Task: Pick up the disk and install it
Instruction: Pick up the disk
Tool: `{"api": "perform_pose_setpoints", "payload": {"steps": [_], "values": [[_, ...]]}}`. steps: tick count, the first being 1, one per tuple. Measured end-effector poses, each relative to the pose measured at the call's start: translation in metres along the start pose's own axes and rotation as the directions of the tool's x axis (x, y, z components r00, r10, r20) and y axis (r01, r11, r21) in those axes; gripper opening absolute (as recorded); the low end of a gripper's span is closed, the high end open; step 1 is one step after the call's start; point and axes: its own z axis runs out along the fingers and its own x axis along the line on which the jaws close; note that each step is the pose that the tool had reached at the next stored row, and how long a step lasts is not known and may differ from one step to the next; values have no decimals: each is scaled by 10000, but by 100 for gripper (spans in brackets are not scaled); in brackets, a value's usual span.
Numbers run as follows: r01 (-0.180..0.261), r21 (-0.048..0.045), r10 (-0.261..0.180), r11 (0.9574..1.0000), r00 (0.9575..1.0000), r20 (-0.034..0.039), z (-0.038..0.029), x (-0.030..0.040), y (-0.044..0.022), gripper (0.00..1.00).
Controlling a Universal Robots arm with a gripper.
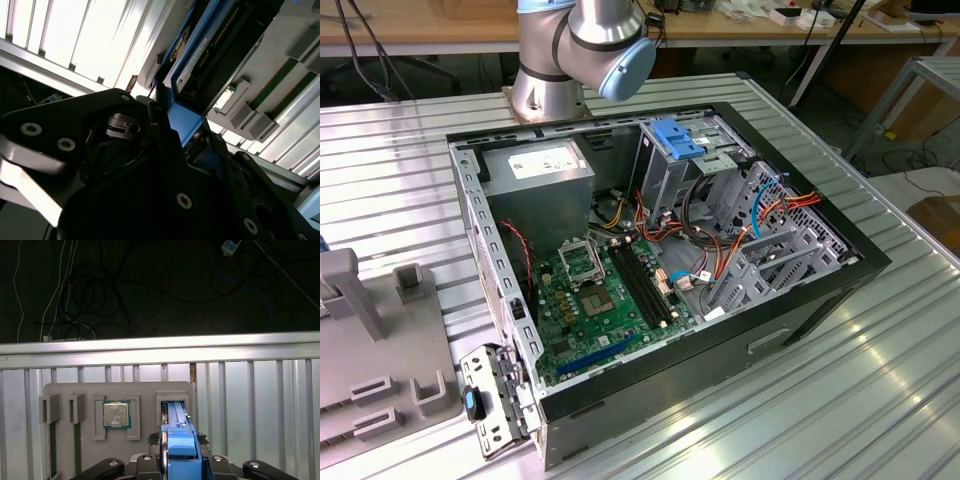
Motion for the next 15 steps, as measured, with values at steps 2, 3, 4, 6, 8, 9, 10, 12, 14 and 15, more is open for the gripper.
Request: {"api": "perform_pose_setpoints", "payload": {"steps": [2, 3, 4, 6, 8, 9, 10, 12, 14, 15], "values": [[0, -1, 0, 10000, 10000, 0, 0, 0, 0, 37], [0, 0, 0, 10000, 10000, 0, 0, 0, 0, 37], [0, 2, 0, 10000, 10000, 1, -1, 0, 0, 37], [0, 4, 0, 10000, 10000, 2, -12, 0, -1, 37], [0, 2, 0, 10000, 10000, 1, -35, 0, -4, 37], [0, 1, 0, 10000, 10000, 1, -59, 0, -8, 37], [0, 0, 0, 10000, 10000, 0, -89, 0, -11, 37], [0, 0, 0, 10000, 10000, 0, -135, 1, -15, 37], [0, -1, 0, 10000, 10000, 0, -271, 2, -20, 37], [0, 2, 0, 10000, 10000, 1, -342, 3, -22, 37]]}}
